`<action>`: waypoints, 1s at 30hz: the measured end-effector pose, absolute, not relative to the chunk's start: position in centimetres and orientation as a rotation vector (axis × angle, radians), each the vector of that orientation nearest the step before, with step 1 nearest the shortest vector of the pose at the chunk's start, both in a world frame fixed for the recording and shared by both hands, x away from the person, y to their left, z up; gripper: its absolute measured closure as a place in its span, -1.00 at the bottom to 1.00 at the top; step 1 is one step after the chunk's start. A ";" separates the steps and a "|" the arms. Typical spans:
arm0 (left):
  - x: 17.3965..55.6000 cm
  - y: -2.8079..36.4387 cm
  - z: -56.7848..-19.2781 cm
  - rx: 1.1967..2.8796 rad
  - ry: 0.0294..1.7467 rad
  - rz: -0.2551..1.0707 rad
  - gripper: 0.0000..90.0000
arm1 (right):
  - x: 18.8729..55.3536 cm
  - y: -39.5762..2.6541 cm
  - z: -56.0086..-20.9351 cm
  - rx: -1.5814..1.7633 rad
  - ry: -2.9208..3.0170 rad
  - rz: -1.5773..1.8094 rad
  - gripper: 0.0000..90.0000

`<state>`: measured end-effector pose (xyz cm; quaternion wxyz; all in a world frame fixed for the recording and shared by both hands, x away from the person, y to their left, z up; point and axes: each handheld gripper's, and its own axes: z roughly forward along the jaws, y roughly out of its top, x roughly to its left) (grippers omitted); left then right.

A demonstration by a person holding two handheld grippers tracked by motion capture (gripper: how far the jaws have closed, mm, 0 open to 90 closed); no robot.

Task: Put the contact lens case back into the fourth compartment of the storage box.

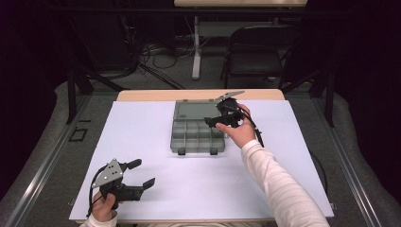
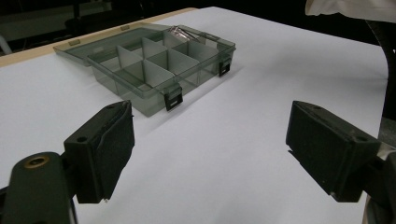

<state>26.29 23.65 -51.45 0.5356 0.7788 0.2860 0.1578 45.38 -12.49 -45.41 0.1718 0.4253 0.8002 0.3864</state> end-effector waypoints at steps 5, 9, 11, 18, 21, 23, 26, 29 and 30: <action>26.2 23.7 -51.4 1.853 0.681 0.378 -0.65 | 44.7 -12.6 -45.4 1.194 2.257 1.114 -0.46; 26.2 23.7 -51.4 1.853 0.680 0.378 -0.65 | 43.8 -12.8 -45.5 1.175 2.253 1.123 -0.46; 26.2 23.7 -51.4 1.853 0.680 0.379 -0.65 | 43.4 -12.9 -45.5 1.171 2.252 1.133 -0.46; 26.2 23.6 -51.4 1.854 0.676 0.378 -0.65 | 41.5 -13.4 -45.2 1.132 2.239 1.183 -0.47; 26.2 23.6 -51.4 1.853 0.674 0.377 -0.65 | 40.4 -13.4 -45.2 1.118 2.239 1.193 -0.48; 26.2 23.6 -51.4 1.853 0.674 0.377 -0.65 | 39.8 -13.4 -45.1 1.104 2.245 1.201 -0.48; 26.2 23.6 -51.4 1.855 0.675 0.382 -0.65 | 38.8 -13.5 -45.3 1.093 2.241 1.220 -0.48; 26.2 23.6 -51.4 1.852 0.671 0.377 -0.65 | 38.0 -13.5 -45.4 1.072 2.242 1.230 -0.49; 26.2 23.6 -51.4 1.852 0.671 0.377 -0.65 | 37.6 -13.5 -45.4 1.068 2.242 1.232 -0.49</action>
